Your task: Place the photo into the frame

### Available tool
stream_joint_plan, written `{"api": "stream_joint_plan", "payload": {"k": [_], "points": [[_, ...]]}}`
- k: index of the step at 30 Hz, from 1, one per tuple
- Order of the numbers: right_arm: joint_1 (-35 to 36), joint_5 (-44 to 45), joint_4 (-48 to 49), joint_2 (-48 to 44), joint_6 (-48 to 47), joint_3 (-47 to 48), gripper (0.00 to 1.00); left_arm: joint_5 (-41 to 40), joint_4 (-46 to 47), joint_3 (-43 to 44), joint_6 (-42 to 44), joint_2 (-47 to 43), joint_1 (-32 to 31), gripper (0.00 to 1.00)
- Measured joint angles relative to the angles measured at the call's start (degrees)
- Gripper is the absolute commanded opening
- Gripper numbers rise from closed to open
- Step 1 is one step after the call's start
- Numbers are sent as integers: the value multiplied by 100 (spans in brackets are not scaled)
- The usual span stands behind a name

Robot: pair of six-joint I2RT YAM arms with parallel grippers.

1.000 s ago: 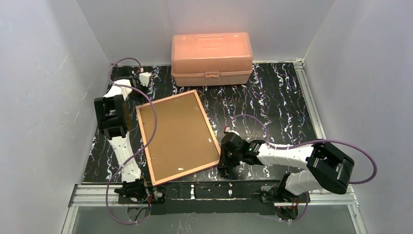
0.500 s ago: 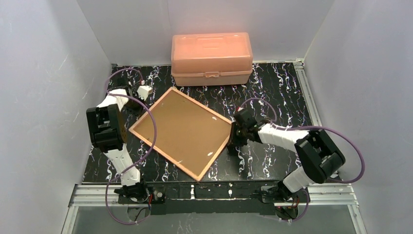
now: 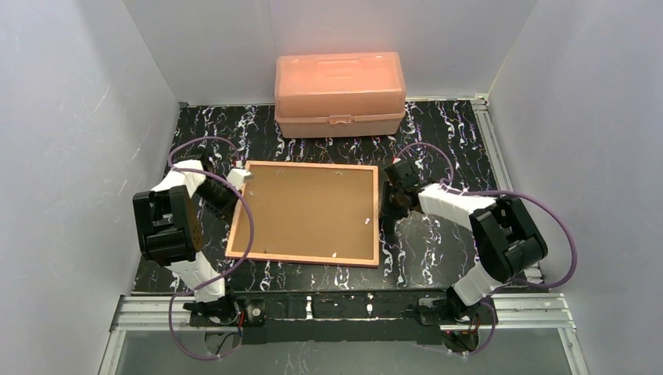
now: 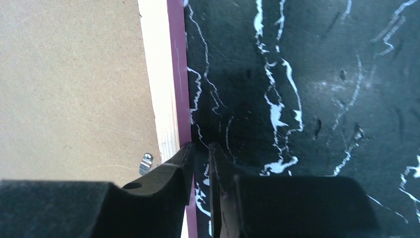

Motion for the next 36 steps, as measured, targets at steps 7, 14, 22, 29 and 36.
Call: {"api": "stream_joint_plan", "payload": {"k": [7, 14, 22, 29, 36], "points": [[55, -236, -175, -828, 105, -415, 27, 1110, -459, -33, -72, -144, -225, 2], [146, -131, -640, -2111, 254, -719, 37, 1665, -503, -39, -450, -144, -566, 1], [114, 299, -1150, -2326, 162, 11, 49, 1696, -481, 1746, -1084, -17, 317, 2], [114, 221, -1021, -2122, 66, 332, 70, 605, 503, 1912, -1746, 881, 533, 1], [114, -46, -693, -1987, 83, 330, 99, 229, 710, 1803, -2114, 1668, 385, 2]]}}
